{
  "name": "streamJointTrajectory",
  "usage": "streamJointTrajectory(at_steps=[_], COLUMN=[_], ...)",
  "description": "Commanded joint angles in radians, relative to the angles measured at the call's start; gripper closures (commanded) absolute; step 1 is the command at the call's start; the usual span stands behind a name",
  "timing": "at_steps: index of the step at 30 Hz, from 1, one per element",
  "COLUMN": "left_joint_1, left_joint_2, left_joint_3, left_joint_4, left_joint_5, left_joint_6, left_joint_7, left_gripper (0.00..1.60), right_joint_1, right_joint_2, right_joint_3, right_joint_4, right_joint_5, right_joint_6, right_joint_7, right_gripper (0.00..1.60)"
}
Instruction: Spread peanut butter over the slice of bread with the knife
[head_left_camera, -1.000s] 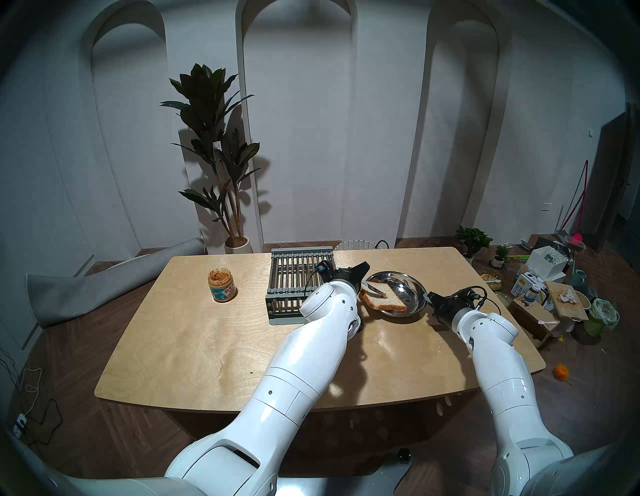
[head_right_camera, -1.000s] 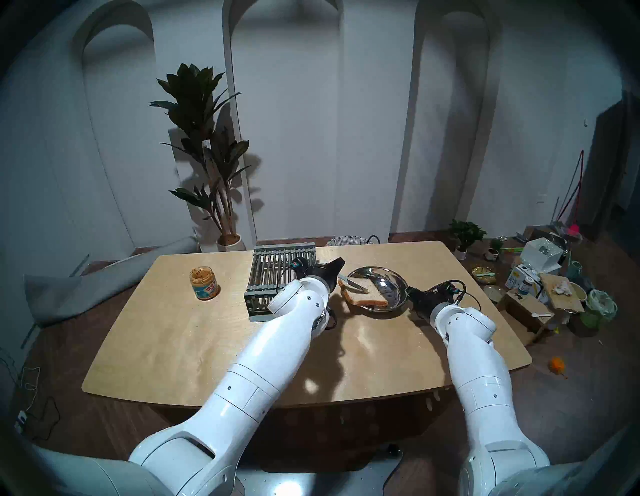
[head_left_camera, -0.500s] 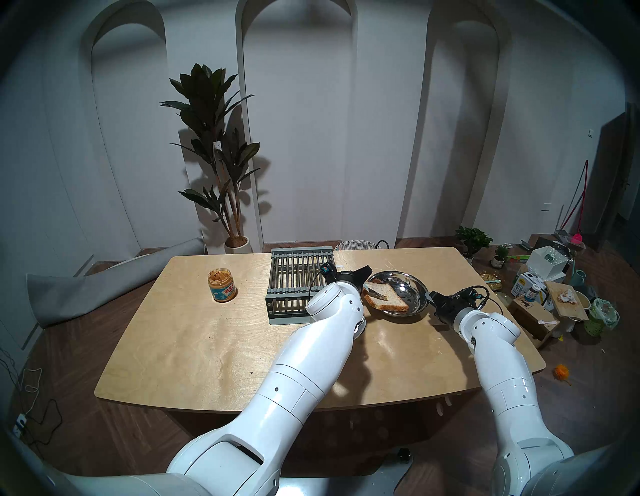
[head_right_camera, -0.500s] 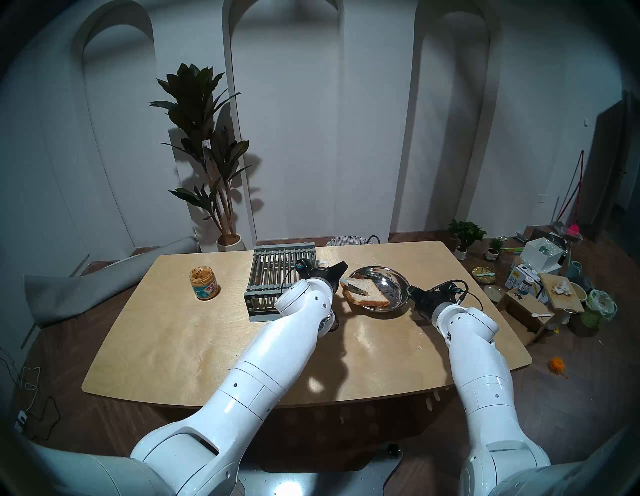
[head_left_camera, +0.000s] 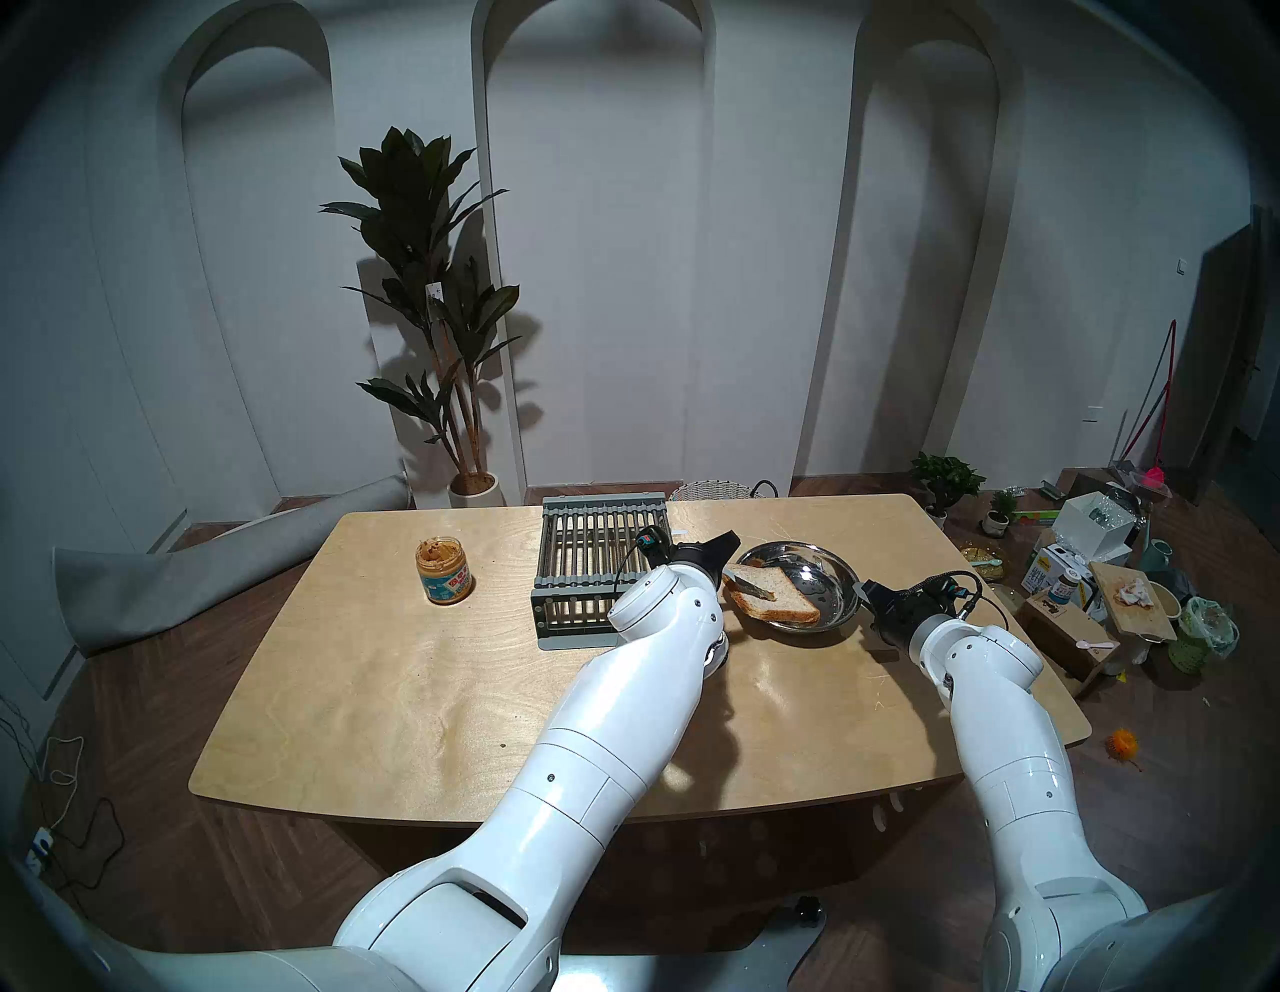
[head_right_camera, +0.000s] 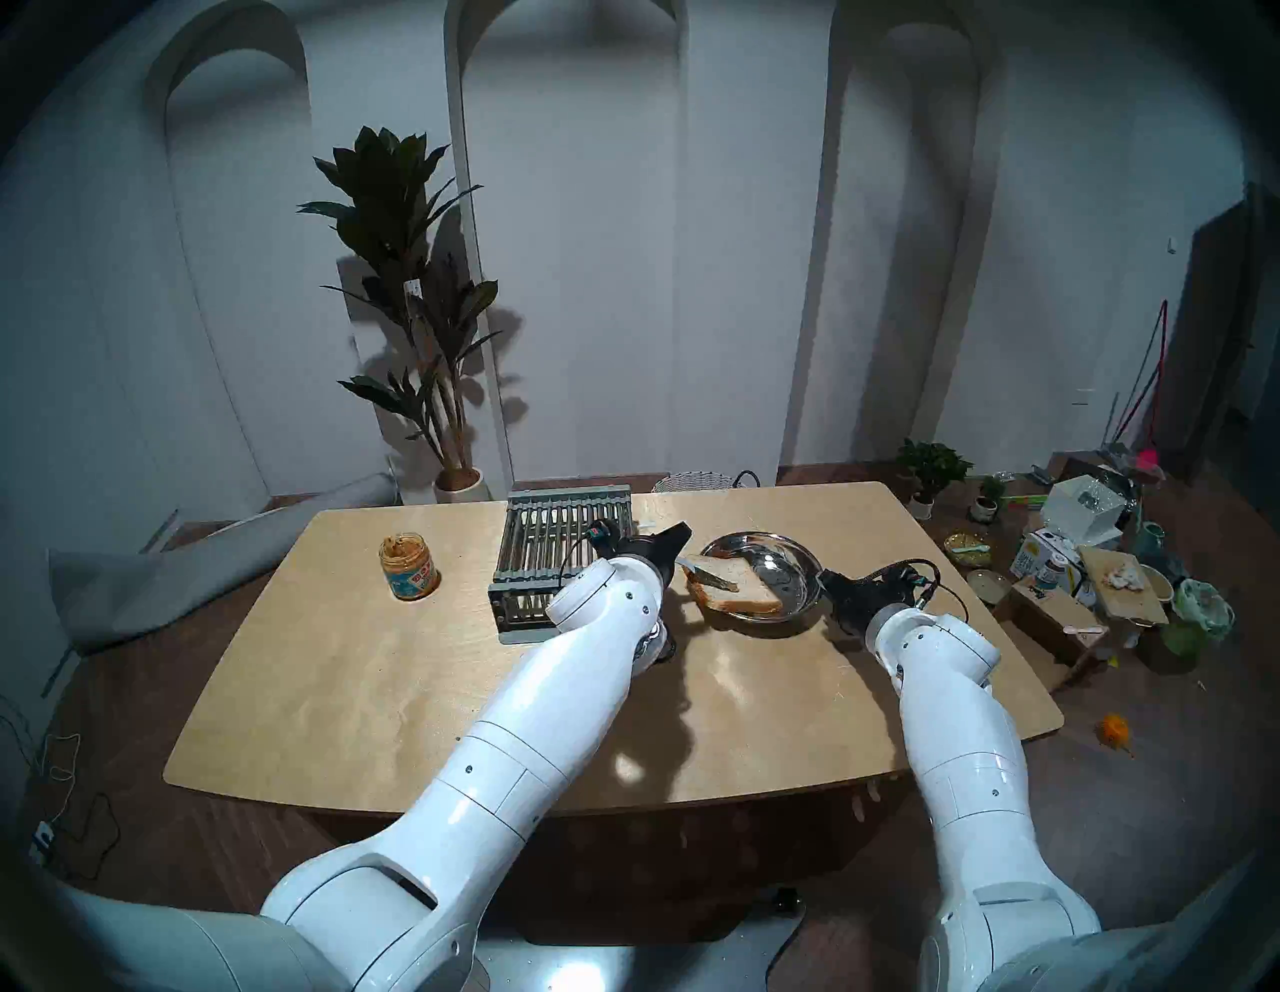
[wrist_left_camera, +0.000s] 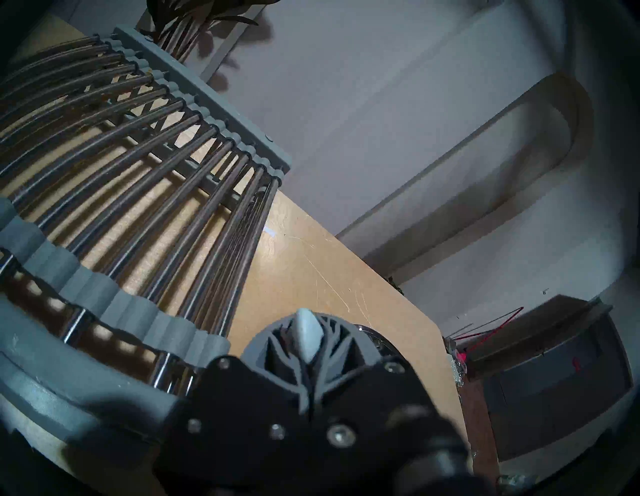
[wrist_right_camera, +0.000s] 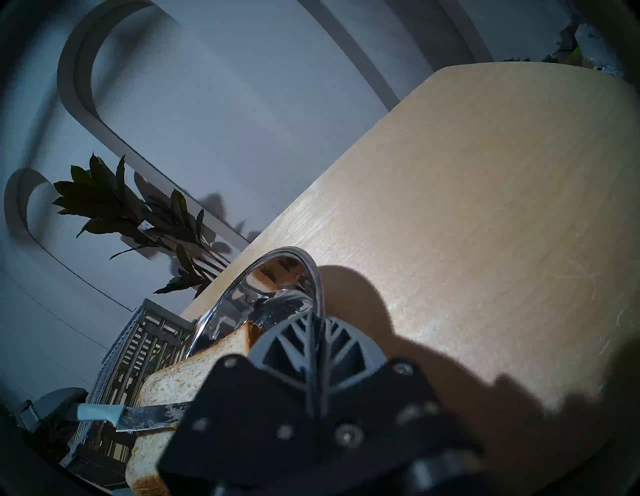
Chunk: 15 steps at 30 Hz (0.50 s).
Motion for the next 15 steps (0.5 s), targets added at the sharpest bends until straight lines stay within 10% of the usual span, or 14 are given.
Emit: streamJointTrajectory(at_steps=[1, 15], left_joint_1=[0.006, 0.03], left_joint_2=[0.007, 0.026], left_joint_3=[-0.006, 0.01], left_joint_4=[-0.035, -0.055], left_joint_5=[-0.015, -0.014], left_joint_6=[-0.008, -0.014], left_joint_7=[-0.009, 0.01], left_gripper=[1.6, 1.6], right_joint_1=[0.004, -0.007], right_joint_2=[-0.007, -0.014], right_joint_3=[0.01, 0.021], right_joint_4=[-0.035, -0.053], right_joint_5=[0.004, 0.005], right_joint_6=[-0.014, -0.014], right_joint_7=[-0.005, -0.017], right_gripper=[1.6, 1.6])
